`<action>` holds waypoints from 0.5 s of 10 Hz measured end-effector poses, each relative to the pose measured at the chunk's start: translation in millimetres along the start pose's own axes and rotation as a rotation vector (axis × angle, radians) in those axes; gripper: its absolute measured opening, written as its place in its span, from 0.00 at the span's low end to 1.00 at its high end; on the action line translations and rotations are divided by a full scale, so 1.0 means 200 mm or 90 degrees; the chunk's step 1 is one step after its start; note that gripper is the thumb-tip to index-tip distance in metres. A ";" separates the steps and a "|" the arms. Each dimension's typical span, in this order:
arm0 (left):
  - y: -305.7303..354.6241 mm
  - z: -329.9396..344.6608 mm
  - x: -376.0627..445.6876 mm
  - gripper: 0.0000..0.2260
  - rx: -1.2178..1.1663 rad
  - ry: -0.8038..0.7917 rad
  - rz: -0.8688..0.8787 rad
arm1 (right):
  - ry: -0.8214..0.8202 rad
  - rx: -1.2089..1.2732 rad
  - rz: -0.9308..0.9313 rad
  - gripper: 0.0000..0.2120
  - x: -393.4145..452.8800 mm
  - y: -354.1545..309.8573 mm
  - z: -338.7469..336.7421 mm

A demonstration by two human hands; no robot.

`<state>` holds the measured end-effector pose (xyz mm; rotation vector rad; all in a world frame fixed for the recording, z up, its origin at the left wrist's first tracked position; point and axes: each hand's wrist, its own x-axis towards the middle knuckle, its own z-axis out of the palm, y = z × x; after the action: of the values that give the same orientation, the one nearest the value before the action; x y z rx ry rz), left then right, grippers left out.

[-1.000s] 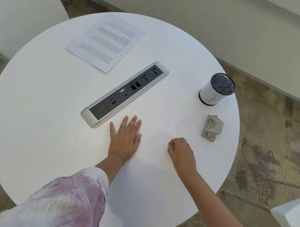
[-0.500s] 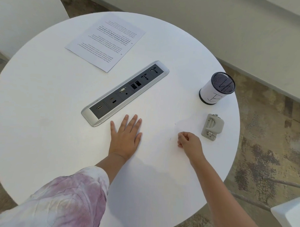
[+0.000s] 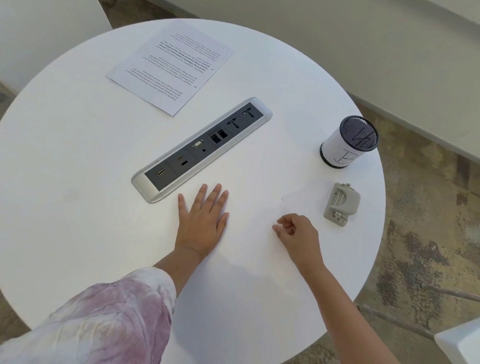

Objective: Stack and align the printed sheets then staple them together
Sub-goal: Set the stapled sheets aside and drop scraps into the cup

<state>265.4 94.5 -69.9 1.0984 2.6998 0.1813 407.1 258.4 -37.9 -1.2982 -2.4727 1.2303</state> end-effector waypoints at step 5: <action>0.00 0.00 -0.01 0.26 -0.013 0.007 0.004 | 0.006 -0.181 -0.079 0.08 -0.02 -0.03 0.00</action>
<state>266.1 93.6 -69.8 1.1038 2.6989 0.2154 406.3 253.0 -33.7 -1.1774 -2.7510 0.8674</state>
